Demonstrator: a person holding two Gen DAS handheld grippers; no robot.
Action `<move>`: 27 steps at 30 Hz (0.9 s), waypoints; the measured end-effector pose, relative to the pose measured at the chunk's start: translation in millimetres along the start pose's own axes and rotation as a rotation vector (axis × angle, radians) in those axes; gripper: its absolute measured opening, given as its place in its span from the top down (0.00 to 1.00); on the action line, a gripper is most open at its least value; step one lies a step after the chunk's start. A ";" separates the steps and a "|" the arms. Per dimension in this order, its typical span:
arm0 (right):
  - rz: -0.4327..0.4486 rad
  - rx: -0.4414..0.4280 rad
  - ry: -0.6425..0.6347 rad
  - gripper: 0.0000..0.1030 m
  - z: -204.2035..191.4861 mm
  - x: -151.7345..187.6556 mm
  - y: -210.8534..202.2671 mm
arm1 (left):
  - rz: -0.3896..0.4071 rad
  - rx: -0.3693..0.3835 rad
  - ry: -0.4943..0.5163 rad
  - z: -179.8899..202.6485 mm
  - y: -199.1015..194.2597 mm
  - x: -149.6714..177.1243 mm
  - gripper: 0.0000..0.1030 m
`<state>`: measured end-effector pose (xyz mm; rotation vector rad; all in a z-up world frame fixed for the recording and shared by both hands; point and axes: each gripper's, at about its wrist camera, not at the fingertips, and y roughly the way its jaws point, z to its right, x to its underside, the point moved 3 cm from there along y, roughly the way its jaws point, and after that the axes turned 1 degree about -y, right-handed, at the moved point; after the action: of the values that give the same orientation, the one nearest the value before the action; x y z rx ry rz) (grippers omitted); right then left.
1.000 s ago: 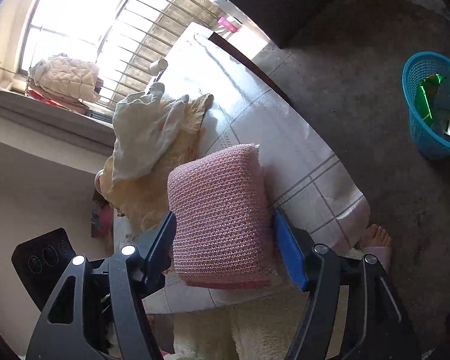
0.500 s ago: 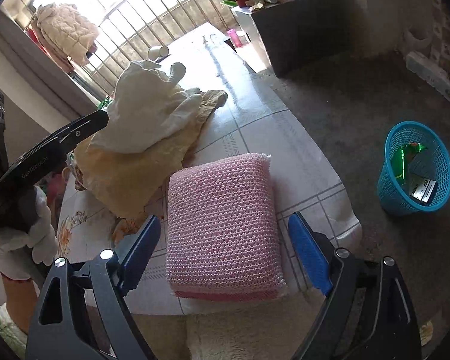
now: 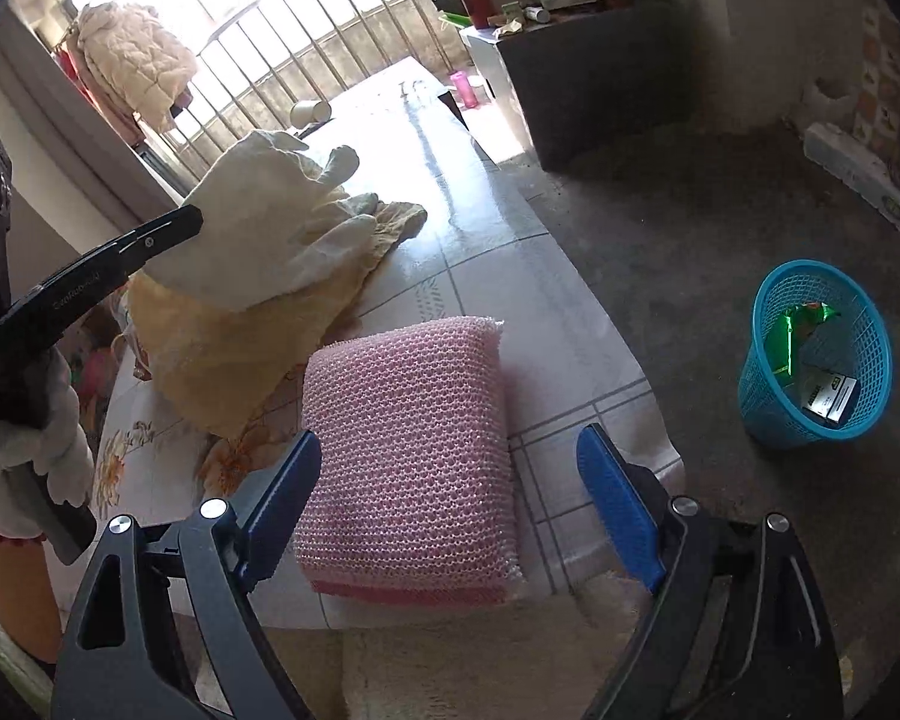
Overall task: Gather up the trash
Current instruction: 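Grasp the pink knitted pad with the right tool while the left tool reaches the white cloth, then close the left tool on the white cloth and lift it while the right tool holds the pink pad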
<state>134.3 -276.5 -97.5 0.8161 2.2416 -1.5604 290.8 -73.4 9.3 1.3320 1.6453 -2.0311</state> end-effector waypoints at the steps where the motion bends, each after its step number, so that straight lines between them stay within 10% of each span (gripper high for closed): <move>1: 0.005 0.001 0.001 0.18 0.9 -0.7 -1.3 | 0.025 0.022 -0.013 -0.5 -7.3 -2.0 0.96; 8: 0.020 -0.004 0.005 0.18 -0.9 0.1 -7.0 | 0.148 0.120 -0.084 -4.7 -51.6 -11.0 1.00; 13: 0.029 -0.003 -0.019 0.18 -9.9 1.0 -9.3 | 0.090 0.137 -0.033 3.3 -46.0 -3.4 0.99; 17: 0.029 0.005 -0.038 0.18 -14.3 0.7 -9.2 | 0.001 0.102 0.078 18.0 -20.1 15.9 0.51; 27: 0.011 0.011 -0.032 0.18 -10.6 -0.3 -2.2 | -0.117 -0.054 0.365 38.9 29.8 55.4 0.55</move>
<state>134.1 -267.3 -91.7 0.7996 2.2048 -1.5710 258.8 -97.5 -52.8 1.7036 1.9541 -1.8699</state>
